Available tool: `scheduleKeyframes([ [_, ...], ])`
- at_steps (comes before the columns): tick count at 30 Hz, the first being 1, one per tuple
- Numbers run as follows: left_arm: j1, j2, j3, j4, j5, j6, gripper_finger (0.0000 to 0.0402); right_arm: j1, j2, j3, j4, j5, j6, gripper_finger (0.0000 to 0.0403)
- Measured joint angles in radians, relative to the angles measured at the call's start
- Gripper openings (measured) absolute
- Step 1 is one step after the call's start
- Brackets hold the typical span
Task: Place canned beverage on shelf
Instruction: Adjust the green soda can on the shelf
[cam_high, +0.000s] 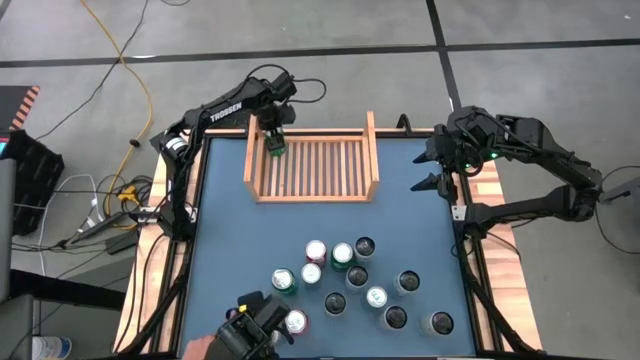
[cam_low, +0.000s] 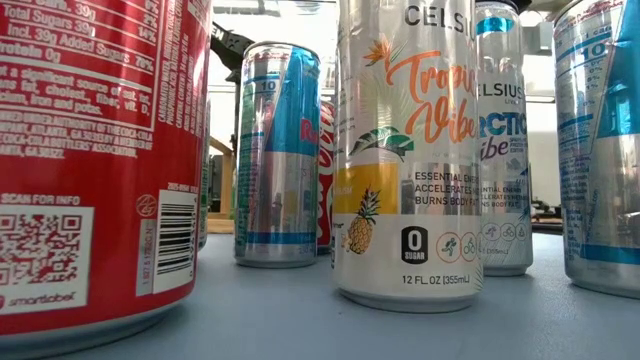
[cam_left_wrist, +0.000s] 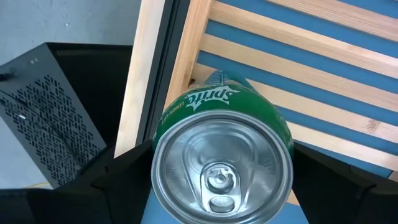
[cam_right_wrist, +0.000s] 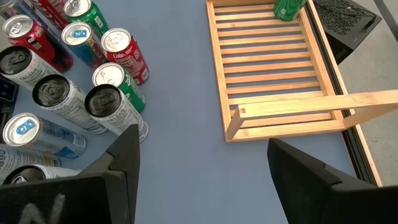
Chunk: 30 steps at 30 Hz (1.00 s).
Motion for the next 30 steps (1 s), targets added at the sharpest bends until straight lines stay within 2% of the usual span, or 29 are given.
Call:
scheduleKeyframes([
  [12,-0.002,-0.001,0.000,-0.001,0.006,-0.013,0.0316,0.000,0.000,0.000,0.001,0.000,-0.001,0.0261],
  [19,-0.018,-0.001,0.000,-0.013,-0.097,-0.025,0.0316,0.000,0.000,0.000,0.001,0.000,-0.003,0.0261],
  [30,-0.022,-0.001,0.000,0.002,-0.055,-0.042,0.0316,0.000,0.000,0.000,0.001,0.000,-0.010,0.0261],
])
